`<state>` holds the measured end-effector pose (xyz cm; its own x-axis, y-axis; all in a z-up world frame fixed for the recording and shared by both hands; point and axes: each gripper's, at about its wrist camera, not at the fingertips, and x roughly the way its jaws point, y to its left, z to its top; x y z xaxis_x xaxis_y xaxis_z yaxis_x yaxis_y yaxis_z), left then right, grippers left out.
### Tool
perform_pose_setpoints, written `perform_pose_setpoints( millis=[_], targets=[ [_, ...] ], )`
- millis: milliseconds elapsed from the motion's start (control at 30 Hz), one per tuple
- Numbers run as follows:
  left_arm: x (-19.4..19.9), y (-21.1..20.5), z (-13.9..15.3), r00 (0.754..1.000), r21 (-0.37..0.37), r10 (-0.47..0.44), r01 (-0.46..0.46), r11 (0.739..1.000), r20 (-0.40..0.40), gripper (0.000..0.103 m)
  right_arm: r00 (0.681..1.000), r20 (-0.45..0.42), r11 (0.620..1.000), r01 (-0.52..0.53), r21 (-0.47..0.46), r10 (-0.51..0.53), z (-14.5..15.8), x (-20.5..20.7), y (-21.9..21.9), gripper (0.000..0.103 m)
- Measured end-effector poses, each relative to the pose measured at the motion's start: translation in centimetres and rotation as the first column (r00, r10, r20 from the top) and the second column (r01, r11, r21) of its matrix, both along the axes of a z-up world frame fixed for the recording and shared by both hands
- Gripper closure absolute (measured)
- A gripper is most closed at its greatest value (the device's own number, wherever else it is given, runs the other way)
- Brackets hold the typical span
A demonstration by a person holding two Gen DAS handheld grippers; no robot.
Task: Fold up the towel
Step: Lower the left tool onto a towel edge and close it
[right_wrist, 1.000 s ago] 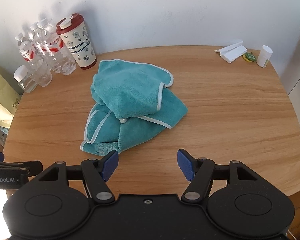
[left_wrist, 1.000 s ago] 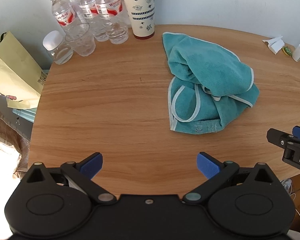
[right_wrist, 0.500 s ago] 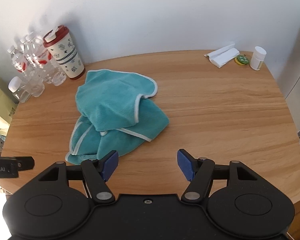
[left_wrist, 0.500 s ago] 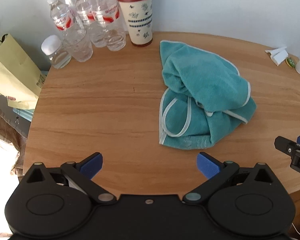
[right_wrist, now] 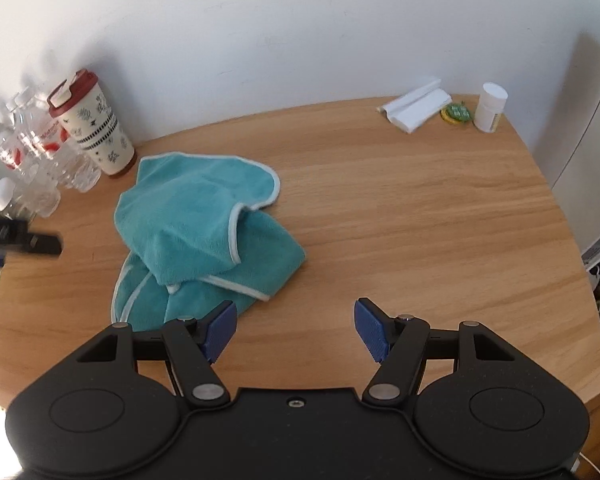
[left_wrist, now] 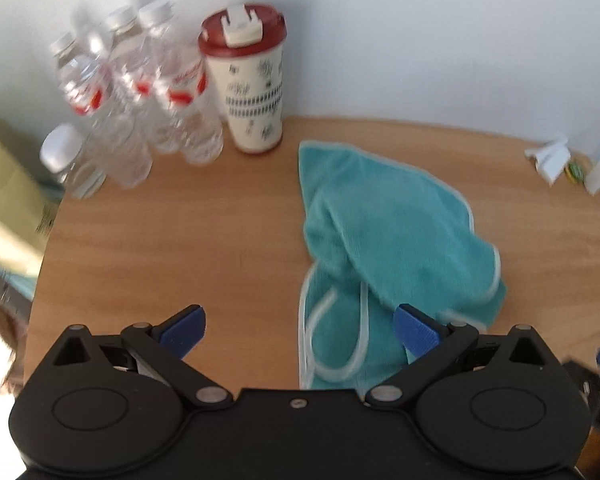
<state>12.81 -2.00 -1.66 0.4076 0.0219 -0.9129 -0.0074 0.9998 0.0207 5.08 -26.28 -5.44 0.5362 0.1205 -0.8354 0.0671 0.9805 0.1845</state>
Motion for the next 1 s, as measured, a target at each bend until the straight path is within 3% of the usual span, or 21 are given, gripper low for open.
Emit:
perform_pose_setpoints(
  millis=[100, 267, 367, 467, 700, 867, 1000],
  targets=[
    [3.6, 0.4, -1.0, 0.999, -0.04, -0.035, 0.037, 0.999, 0.035, 0.001, 1.0, 0.012, 1.0, 0.012, 0.003, -0.013, -0.2, 0.4, -0.2, 0.033],
    [8.2, -0.6, -3.7, 0.995, -0.069, -0.102, 0.103, 0.992, 0.017, 0.001, 0.999, 0.011, 0.999, 0.048, 0.008, -0.048, -1.4, 1.9, -0.1, 0.034],
    [9.8, -1.7, -4.5, 0.99, -0.143, -0.138, 0.137, 0.98, 0.006, 0.001, 0.998, 0.006, 0.997, 0.063, 0.035, -0.063, -1.5, 2.7, 0.0, 0.034],
    [10.4, -4.0, -4.8, 0.978, -0.154, -0.207, 0.205, 0.967, 0.001, 0.001, 0.997, 0.018, 0.997, 0.07, 0.014, -0.07, -1.3, 2.7, 0.1, 0.034],
    [10.8, -10.7, -6.4, 0.925, -0.132, -0.38, 0.376, 0.917, -0.006, 0.001, 0.994, -0.006, 0.994, 0.113, 0.002, -0.113, -1.8, 1.8, -1.2, 0.034],
    [11.5, -14.5, -9.3, 0.88, -0.106, -0.473, 0.468, 0.877, -0.031, 0.002, 0.989, -0.027, 0.989, 0.146, 0.012, -0.145, -2.2, 1.0, -2.5, 0.034],
    [12.2, -15.9, -11.4, 0.857, -0.066, -0.509, 0.505, 0.861, -0.08, 0.02, 0.984, -0.043, 0.985, 0.172, 0.02, -0.171, -2.6, 0.4, -3.5, 0.034]
  ],
)
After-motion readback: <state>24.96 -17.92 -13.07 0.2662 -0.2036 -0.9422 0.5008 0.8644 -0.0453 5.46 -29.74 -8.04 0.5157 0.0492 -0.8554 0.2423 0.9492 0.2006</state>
